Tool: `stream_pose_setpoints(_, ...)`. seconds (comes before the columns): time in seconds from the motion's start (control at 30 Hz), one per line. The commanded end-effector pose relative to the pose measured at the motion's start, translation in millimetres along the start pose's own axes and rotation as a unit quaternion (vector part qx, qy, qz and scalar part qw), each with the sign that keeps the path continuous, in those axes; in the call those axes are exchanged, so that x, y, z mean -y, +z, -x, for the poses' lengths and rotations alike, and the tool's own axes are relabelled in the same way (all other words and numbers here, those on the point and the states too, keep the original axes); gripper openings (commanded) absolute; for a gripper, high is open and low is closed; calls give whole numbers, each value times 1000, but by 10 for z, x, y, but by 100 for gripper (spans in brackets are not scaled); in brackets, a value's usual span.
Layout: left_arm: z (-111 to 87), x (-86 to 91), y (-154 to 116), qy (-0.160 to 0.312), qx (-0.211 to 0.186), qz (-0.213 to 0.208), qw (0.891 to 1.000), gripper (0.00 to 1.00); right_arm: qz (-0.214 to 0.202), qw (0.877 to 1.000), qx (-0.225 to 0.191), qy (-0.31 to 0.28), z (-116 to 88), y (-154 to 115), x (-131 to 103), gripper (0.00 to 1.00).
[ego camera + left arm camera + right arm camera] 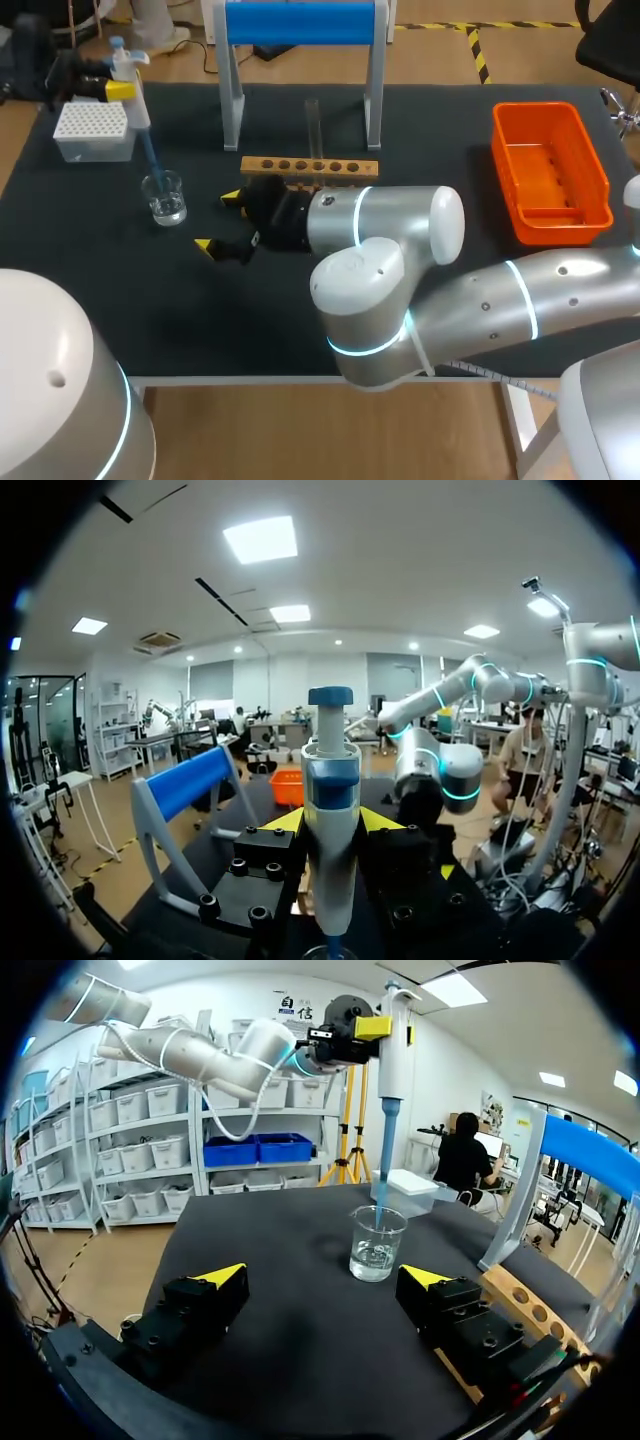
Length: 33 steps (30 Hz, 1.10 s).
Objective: Invert the test tube, pick up the pipette, mount the tip to pipette, aspirate from beaker and dispense into the tube, eject the tip, return the pipette, and cap with the stopper.
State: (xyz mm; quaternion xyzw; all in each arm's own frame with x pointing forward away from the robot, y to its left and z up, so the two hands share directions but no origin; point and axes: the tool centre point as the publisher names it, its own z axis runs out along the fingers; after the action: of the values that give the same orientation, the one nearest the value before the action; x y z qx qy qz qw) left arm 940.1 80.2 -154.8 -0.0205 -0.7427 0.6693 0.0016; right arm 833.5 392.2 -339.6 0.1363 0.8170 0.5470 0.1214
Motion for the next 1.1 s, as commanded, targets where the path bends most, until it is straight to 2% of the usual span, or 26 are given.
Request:
stream_pose_setpoints(0.03,54,-72,-8,-1,-6,-4,1000,0,1,1000,1,0,-5,1,8,100)
stream_pose_setpoints(1.1,105,-311,-7,9,-3,8,1000,0,1,1000,1,0,-5,1,8,100)
